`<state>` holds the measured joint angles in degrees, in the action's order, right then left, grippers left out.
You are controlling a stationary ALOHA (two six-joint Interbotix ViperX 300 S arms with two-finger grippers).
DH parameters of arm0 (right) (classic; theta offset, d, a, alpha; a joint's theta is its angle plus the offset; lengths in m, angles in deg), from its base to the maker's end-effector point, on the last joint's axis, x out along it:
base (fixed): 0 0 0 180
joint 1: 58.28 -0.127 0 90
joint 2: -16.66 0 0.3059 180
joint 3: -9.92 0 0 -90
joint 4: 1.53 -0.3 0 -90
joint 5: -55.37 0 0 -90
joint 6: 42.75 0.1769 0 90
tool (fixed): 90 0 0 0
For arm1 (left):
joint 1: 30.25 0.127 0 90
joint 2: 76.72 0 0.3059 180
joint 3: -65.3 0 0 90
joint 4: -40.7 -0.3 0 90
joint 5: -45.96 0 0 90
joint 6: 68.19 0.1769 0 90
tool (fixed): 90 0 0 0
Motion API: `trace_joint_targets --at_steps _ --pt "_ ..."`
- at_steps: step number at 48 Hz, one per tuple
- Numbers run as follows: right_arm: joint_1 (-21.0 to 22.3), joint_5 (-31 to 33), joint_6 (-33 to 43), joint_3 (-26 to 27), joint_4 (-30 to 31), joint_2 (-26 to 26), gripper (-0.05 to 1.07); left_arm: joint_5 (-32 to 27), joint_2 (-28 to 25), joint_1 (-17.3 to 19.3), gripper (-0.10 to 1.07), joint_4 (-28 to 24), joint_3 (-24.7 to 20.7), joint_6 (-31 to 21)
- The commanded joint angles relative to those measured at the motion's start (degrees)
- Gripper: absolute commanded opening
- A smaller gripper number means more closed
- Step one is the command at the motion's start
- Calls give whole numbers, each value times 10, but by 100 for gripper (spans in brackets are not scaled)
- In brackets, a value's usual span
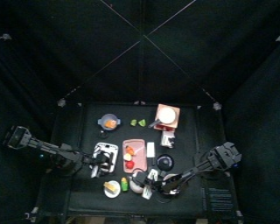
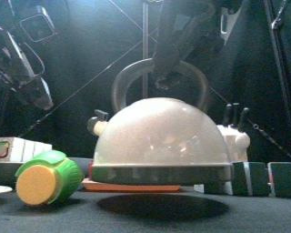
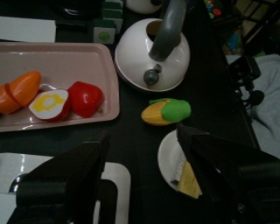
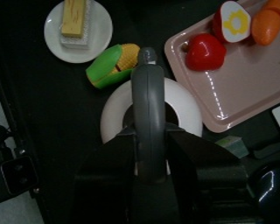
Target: Place kettle above plate
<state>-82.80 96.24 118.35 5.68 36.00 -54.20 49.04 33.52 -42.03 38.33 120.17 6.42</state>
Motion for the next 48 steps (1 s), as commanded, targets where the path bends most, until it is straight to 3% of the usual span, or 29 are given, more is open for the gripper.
trace_joint_targets --at_steps 1,14,30,48 --pt "9 0 1 19 9 -35 60 5 2 1 95 3 -6 0" --pt "47 4 2 28 43 -73 60 5 2 1 95 12 -4 1" --pt "187 -16 2 45 26 -85 60 5 2 1 95 11 -4 3" --pt "350 -76 2 57 24 -31 60 5 2 1 95 11 -2 3"
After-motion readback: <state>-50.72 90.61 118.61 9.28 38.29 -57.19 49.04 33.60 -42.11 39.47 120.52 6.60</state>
